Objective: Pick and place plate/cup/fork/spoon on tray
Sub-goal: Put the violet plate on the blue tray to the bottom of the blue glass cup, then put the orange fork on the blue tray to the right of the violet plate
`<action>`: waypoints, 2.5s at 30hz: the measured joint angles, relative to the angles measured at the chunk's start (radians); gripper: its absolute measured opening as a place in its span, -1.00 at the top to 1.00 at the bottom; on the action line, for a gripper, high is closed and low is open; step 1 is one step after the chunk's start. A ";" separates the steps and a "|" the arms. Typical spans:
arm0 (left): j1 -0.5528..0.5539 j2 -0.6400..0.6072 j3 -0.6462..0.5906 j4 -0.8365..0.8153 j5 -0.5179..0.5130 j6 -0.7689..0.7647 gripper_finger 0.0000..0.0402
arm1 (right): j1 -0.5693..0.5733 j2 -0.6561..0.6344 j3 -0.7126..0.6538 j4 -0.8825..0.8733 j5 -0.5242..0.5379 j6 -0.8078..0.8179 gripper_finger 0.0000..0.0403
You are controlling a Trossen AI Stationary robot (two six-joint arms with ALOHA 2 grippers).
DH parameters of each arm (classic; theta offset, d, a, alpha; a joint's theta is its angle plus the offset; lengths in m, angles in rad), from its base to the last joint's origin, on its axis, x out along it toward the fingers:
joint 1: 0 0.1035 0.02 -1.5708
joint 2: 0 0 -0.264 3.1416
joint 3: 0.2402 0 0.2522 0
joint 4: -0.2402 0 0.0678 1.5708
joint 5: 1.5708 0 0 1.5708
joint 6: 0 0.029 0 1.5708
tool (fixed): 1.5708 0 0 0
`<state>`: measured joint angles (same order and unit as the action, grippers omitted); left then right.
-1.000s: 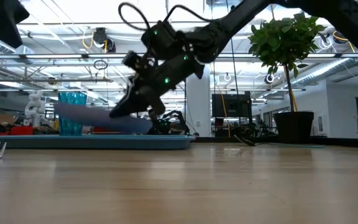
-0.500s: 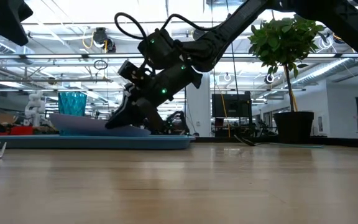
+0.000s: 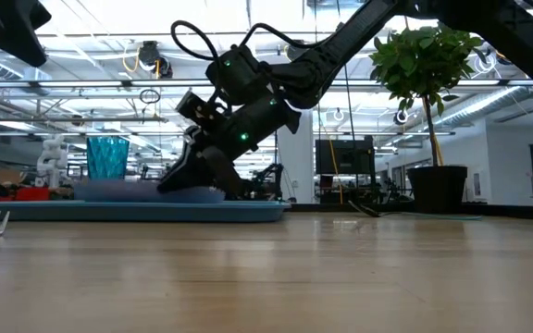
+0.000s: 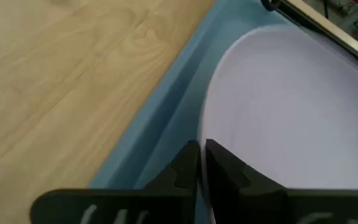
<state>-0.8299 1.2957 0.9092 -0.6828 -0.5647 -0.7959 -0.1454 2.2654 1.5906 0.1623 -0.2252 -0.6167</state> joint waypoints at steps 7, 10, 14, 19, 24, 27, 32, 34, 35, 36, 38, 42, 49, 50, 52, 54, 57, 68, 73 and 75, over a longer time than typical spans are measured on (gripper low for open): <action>0.000 0.000 0.000 0.007 -0.033 0.000 -0.11 | -0.002 -0.004 0.000 0.049 -0.011 0.042 0.55; -0.001 0.000 0.000 0.009 -0.033 -0.002 -0.11 | 0.004 -0.043 0.000 0.012 -0.005 0.090 0.46; -0.001 0.000 0.000 0.043 -0.040 0.024 -0.11 | 0.030 -0.150 0.002 -0.109 0.042 0.181 0.39; 0.006 0.000 0.001 0.142 -0.065 0.111 -0.11 | 0.084 -0.298 -0.073 -0.279 0.096 0.289 0.36; 0.006 0.002 0.001 0.170 -0.064 0.172 -0.11 | 0.178 -0.493 -0.264 -0.242 0.197 0.378 0.35; 0.013 0.024 0.001 0.171 -0.046 0.213 -0.11 | 0.250 -0.611 -0.411 -0.162 0.300 0.421 0.35; 0.053 0.077 0.001 0.192 0.067 0.304 -0.11 | 0.364 -0.786 -0.657 0.045 0.495 0.461 0.35; 0.072 0.097 0.001 0.207 0.126 0.341 -0.11 | 0.400 -0.834 -0.731 0.081 0.558 0.491 0.35; 0.081 0.104 0.001 0.223 0.155 0.352 -0.11 | 0.414 -0.856 -0.763 0.095 0.579 0.516 0.35; 0.090 0.110 0.001 0.229 0.185 0.358 -0.11 | 0.427 -0.873 -0.791 0.108 0.593 0.542 0.35; 0.106 0.119 0.001 0.222 0.234 0.358 -0.11 | 0.447 -0.903 -0.830 0.118 0.595 0.584 0.35; 0.130 0.134 0.001 0.198 0.268 0.357 -0.11 | 0.465 -0.919 -0.868 0.119 0.627 0.633 0.35; 0.117 0.209 0.001 0.117 0.304 0.447 -0.11 | 0.489 -0.919 -0.870 0.175 0.643 0.674 0.35; 0.112 0.224 0.001 0.090 0.305 0.460 -0.11 | 0.495 -0.919 -0.870 0.183 0.643 0.675 0.35; 0.108 0.253 0.001 0.051 0.306 0.478 -0.11 | 0.506 -0.919 -0.870 0.198 0.643 0.674 0.35; 0.108 0.285 0.001 0.027 0.306 0.489 -0.11 | 0.517 -0.919 -0.870 0.201 0.643 0.674 0.35; 0.108 0.319 0.000 0.032 0.306 0.541 -0.11 | 0.528 -0.919 -0.870 0.214 0.641 0.676 0.35; 0.165 0.382 0.000 0.031 0.374 0.730 -0.11 | 0.529 -0.919 -0.869 0.223 0.642 0.657 0.35; 0.217 0.386 0.001 0.040 0.447 0.808 0.05 | 0.529 -0.919 -0.869 0.223 0.642 0.654 0.35; 0.239 0.385 -0.008 0.051 0.472 0.822 0.18 | 0.529 -0.919 -0.869 0.222 0.642 0.654 0.35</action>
<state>-0.5910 1.6810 0.9014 -0.6317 -0.0929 0.0259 0.3836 1.3464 0.7219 0.3847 0.4171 0.0376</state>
